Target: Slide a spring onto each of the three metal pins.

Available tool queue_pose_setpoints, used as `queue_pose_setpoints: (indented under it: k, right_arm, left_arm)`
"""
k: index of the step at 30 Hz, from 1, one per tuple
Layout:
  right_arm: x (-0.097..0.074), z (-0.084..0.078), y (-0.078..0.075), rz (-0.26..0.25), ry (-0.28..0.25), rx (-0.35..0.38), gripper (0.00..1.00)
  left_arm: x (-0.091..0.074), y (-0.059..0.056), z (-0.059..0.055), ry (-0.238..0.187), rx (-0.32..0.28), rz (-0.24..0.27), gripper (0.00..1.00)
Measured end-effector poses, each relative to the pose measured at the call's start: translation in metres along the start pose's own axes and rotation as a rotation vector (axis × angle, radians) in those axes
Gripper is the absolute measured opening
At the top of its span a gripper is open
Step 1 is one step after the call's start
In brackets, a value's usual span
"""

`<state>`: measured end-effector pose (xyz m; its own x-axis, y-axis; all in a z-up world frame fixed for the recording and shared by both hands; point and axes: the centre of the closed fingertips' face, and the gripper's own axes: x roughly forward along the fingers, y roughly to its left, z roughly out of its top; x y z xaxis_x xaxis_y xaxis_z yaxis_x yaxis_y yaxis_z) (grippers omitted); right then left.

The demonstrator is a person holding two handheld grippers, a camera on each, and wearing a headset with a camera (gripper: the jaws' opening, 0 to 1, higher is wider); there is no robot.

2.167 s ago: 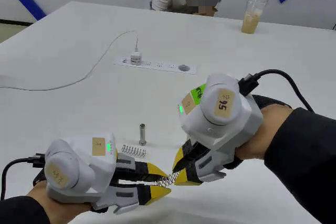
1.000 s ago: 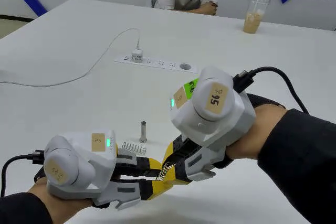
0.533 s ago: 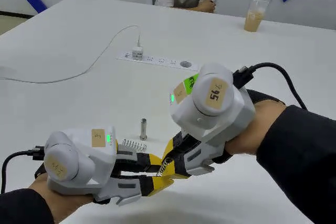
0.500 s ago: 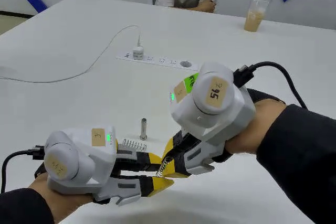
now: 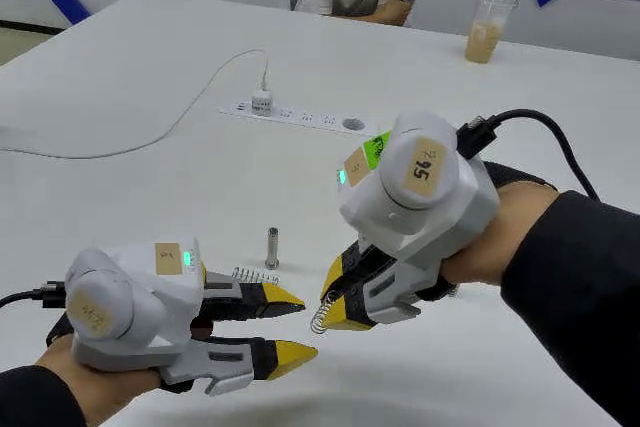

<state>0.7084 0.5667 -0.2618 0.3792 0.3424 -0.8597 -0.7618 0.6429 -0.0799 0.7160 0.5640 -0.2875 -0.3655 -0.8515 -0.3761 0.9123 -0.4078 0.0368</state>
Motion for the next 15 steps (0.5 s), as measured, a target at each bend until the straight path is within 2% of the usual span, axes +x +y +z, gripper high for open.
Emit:
queue_pose_setpoints:
  k: [9, 15]
  right_arm:
    - [-0.011, -0.011, -0.014, -0.028, 0.019, 0.021, 0.12]
    - [-0.018, -0.014, -0.024, -0.048, 0.022, 0.036, 0.12]
  left_arm:
    - [-0.016, 0.016, -0.008, -0.003, -0.049, 0.069, 0.38]
    - [-0.02, 0.02, -0.011, -0.004, -0.064, 0.092, 0.41]
